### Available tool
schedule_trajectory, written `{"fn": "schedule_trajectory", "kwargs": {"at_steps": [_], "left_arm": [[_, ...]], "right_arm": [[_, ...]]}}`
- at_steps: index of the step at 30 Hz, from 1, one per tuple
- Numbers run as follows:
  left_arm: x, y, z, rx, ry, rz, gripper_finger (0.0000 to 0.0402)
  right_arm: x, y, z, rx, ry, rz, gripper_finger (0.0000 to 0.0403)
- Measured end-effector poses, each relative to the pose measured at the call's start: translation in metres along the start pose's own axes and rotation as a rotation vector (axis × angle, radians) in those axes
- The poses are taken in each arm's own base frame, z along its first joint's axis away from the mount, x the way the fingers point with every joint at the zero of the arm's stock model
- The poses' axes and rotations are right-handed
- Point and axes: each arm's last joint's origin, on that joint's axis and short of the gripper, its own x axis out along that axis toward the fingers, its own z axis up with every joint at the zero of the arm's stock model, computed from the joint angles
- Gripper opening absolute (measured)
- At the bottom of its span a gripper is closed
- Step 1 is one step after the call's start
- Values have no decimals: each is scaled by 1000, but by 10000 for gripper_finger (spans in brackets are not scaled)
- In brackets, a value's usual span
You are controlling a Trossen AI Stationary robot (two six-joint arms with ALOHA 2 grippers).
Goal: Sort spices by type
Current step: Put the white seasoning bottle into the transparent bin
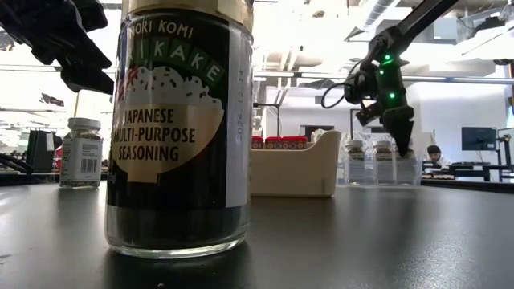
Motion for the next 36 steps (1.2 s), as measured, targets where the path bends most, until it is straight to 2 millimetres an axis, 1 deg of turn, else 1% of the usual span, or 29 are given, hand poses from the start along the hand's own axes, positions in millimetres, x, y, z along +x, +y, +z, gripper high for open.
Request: {"fn": "schedule_trajectory", "kwargs": {"at_steps": [5, 13, 18, 20, 36], "left_arm": [[0, 0, 0, 2, 0, 0, 318], [0, 0, 0, 3, -1, 3, 318], [0, 0, 0, 4, 0, 3, 318], [0, 0, 0, 4, 0, 3, 318], [0, 0, 0, 5, 0, 2, 318]], "right_arm": [[6, 5, -1, 7, 26, -41, 235], [2, 15, 10, -53, -14, -80, 234], [1, 19, 12, -108, -16, -87, 234], [1, 19, 12, -131, -14, -87, 234], [2, 22, 8, -144, 20, -46, 235]]}}
